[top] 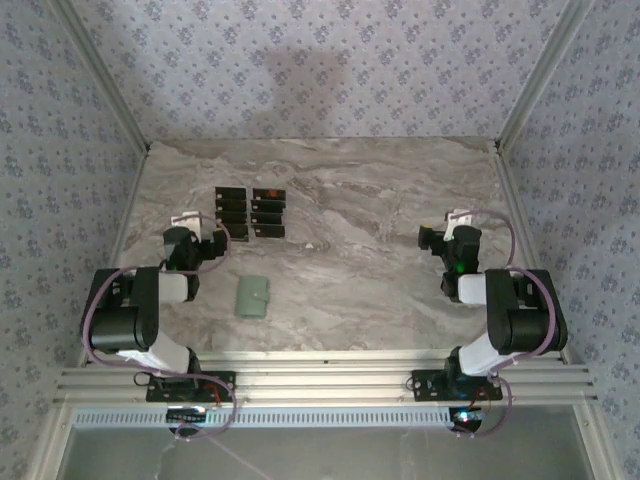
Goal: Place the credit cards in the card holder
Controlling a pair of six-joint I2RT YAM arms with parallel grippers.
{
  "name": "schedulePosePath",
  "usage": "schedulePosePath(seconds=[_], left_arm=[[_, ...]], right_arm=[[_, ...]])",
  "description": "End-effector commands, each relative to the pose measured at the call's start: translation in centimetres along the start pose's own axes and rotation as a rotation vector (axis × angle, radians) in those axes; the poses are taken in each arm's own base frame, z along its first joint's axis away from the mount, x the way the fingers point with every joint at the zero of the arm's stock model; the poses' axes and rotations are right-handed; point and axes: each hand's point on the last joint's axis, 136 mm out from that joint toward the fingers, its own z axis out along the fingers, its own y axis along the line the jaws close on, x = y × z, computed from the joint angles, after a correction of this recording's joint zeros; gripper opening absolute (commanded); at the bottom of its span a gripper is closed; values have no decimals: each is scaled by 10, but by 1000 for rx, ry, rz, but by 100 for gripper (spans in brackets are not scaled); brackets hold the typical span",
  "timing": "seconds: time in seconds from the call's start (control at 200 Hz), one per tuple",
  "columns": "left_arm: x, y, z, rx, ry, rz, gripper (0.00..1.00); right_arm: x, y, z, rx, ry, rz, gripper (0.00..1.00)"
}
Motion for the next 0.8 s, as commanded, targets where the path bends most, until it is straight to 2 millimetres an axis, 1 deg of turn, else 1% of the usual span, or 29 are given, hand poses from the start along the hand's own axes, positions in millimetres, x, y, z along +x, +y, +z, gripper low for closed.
schedulePosePath(seconds=[0.0, 0.795], left_arm=[[-20, 0, 0, -6, -64, 11, 100], [-20, 0, 1, -3, -60, 7, 100]], right_arm=[[-3, -2, 0, 4, -13, -13, 100], [-3, -2, 1, 2, -10, -11, 100]])
